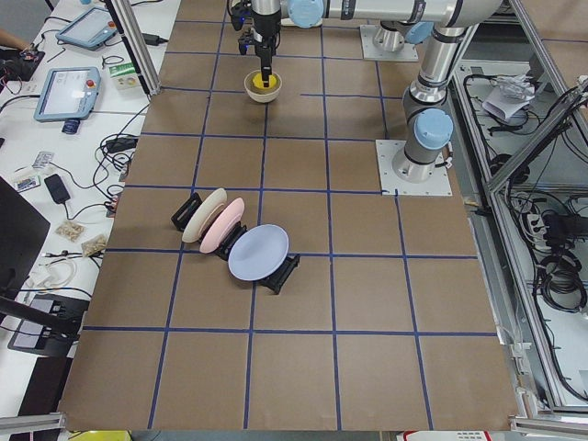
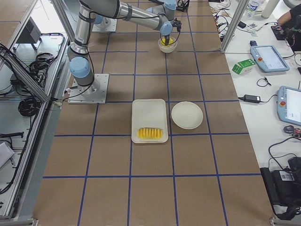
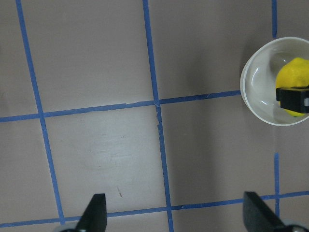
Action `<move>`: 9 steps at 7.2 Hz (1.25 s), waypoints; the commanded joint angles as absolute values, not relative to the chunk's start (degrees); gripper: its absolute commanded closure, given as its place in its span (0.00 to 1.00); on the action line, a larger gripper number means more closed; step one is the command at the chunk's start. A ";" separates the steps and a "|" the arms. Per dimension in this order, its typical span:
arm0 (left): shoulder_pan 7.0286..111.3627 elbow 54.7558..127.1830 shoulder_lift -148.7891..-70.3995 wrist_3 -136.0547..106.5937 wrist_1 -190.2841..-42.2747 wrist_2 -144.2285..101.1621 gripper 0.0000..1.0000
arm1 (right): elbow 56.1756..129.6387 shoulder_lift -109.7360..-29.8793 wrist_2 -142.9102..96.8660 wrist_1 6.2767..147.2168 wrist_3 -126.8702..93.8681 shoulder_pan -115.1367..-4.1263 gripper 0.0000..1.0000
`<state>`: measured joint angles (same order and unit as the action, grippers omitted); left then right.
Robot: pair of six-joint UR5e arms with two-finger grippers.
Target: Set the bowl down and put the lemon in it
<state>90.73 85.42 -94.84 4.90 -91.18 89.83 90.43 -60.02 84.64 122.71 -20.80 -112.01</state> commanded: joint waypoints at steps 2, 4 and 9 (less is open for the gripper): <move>90.61 84.99 -94.66 4.75 -91.23 89.91 0.00 | 90.44 -57.67 84.55 123.40 -20.74 -112.15 0.90; 90.62 84.90 -94.57 4.75 -91.41 89.74 0.00 | 90.79 -57.83 85.51 123.40 -20.57 -112.15 0.27; 90.35 84.90 -94.66 4.92 -91.41 89.83 0.00 | 90.18 -64.66 85.78 117.38 -20.66 -110.05 0.00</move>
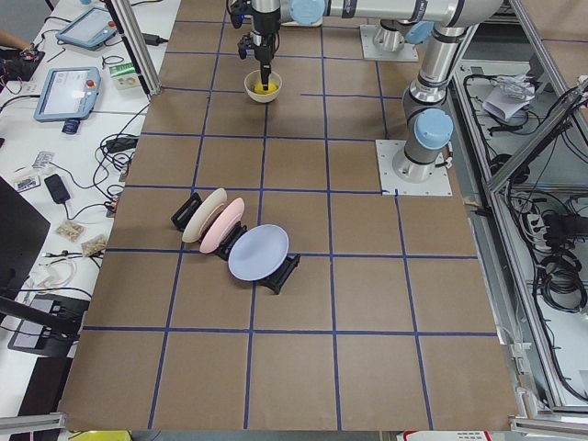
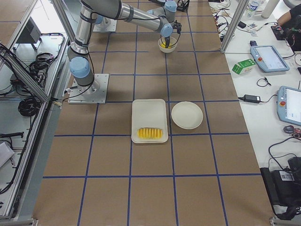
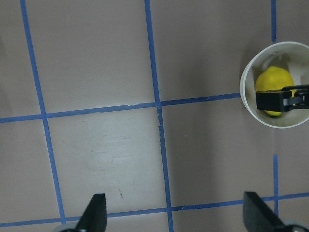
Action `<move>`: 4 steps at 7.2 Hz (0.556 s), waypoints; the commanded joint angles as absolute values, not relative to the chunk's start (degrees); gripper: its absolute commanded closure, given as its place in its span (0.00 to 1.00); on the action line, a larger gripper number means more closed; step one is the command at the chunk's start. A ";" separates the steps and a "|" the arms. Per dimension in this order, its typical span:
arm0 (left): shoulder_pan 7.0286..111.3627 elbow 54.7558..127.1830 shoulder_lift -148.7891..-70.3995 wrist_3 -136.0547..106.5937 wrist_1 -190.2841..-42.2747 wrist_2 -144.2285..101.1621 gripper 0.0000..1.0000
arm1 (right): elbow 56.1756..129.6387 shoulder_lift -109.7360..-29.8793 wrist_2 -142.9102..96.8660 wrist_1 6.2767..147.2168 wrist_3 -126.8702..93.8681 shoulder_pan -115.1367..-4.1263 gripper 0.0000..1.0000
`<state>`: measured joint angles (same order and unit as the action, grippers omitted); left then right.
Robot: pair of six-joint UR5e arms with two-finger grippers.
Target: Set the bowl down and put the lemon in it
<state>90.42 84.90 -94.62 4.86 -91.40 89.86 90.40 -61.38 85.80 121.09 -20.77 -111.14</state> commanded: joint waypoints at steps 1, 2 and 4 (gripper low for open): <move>90.53 84.90 -94.66 4.92 -91.41 89.82 0.00 | 90.18 -67.91 87.09 113.33 -20.31 -107.25 0.00; 90.53 84.90 -94.57 4.92 -91.41 89.82 0.00 | 90.35 -72.46 87.97 108.24 -18.74 -103.75 0.00; 90.79 84.99 -94.57 4.66 -91.49 89.74 0.00 | 91.49 -81.08 88.42 99.52 -9.72 -94.35 0.00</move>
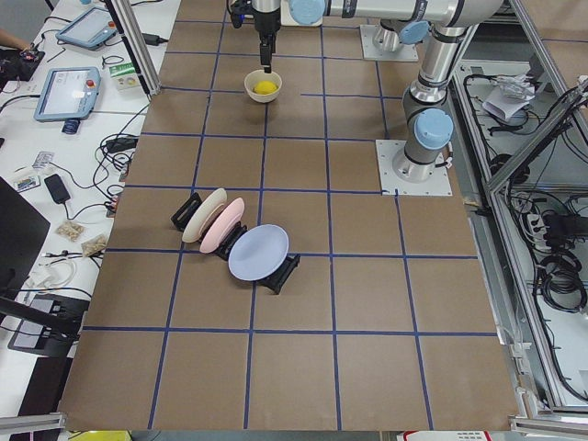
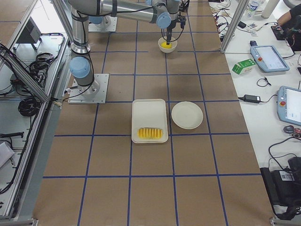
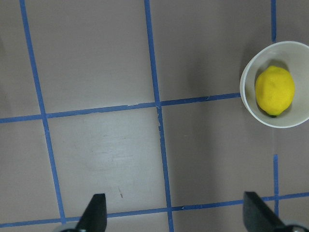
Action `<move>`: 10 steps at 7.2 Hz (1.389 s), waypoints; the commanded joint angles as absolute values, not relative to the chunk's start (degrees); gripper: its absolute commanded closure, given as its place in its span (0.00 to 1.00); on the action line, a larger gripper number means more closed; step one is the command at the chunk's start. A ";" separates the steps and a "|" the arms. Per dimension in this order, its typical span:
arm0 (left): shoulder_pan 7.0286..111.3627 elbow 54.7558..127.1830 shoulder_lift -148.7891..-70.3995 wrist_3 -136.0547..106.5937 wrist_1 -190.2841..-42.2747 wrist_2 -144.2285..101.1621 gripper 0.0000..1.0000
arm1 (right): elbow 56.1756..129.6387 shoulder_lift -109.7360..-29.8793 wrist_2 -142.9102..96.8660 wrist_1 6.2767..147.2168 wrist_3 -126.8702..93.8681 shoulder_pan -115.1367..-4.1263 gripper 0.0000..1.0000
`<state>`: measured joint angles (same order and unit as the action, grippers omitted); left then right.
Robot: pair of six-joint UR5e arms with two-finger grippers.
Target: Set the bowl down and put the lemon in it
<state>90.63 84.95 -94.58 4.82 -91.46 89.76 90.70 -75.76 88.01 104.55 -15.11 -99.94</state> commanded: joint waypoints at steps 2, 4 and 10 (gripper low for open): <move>91.05 85.08 -94.57 4.57 -91.49 89.74 0.00 | 91.84 -87.24 89.20 92.33 -3.79 -89.23 0.00; 91.23 85.08 -94.48 4.57 -91.49 89.74 0.00 | 91.84 -91.39 91.49 89.21 -2.90 -88.50 0.00; 90.62 84.90 -94.57 4.48 -91.49 89.56 0.00 | 91.58 -91.85 90.53 87.28 -3.78 -88.95 0.00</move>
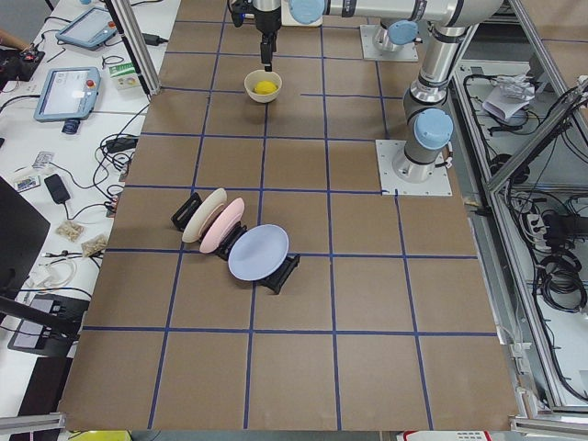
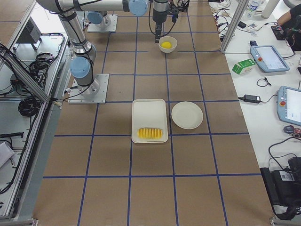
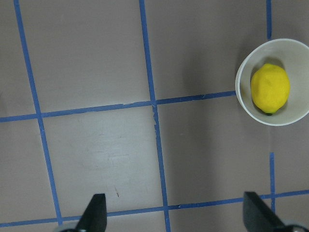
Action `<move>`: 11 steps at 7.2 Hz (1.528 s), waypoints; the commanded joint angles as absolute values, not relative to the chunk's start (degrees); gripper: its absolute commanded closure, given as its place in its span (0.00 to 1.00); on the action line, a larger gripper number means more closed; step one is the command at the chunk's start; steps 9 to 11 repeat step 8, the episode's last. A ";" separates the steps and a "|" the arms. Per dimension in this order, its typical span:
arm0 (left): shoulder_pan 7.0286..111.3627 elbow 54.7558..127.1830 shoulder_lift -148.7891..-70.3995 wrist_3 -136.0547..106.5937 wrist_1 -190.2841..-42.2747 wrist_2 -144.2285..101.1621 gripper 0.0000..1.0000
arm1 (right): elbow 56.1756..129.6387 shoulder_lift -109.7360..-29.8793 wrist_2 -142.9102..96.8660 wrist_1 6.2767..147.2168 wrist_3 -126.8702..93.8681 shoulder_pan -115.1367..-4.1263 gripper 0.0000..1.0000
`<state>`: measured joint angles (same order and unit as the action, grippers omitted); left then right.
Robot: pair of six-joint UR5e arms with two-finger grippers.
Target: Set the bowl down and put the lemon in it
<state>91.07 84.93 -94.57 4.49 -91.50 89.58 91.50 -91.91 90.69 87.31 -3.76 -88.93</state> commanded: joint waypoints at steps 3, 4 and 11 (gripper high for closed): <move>90.96 84.90 -94.40 4.48 -91.58 89.47 0.00 | 91.67 -91.67 90.35 88.07 -2.99 -88.95 0.00; 91.40 84.90 -94.05 4.48 -91.67 89.56 0.00 | 91.67 -91.67 90.44 87.98 -2.99 -88.95 0.00; 91.85 85.87 -90.71 4.48 -93.51 89.65 0.00 | 91.67 -91.58 90.44 88.07 -3.34 -88.95 0.00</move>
